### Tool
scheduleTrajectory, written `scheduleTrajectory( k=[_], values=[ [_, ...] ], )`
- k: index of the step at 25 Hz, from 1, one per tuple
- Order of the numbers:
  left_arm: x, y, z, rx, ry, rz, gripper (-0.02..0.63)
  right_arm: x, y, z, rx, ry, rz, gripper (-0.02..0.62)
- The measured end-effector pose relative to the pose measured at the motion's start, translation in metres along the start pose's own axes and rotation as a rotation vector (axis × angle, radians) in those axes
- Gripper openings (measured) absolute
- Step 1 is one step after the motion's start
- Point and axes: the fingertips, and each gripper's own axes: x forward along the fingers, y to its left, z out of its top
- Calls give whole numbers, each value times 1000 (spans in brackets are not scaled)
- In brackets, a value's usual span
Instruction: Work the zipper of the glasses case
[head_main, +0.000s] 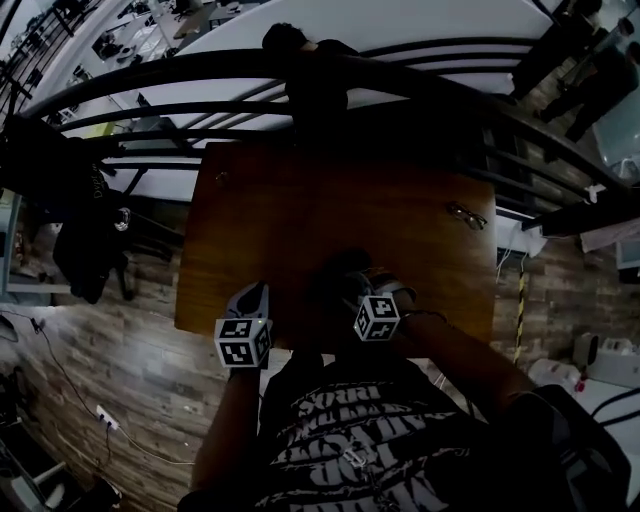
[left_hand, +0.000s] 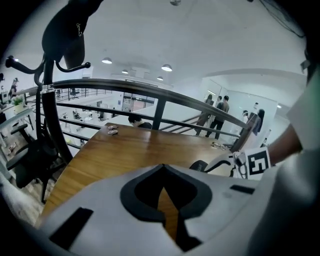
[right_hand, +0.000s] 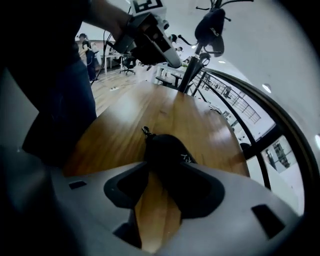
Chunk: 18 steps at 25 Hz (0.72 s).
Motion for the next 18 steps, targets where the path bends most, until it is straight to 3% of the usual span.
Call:
scheduleTrajectory(
  k=[7, 14, 18],
  values=[
    [-20, -4, -24, -43, 29, 71, 5, 13, -24, 11, -170, -35, -36, 211],
    [-32, -8, -36, -52, 28, 90, 5, 36, -36, 10, -347, 79, -24, 233],
    [-37, -6, -36, -39, 28, 97, 5, 47, -47, 12, -417, 112, -76, 253]
  ],
)
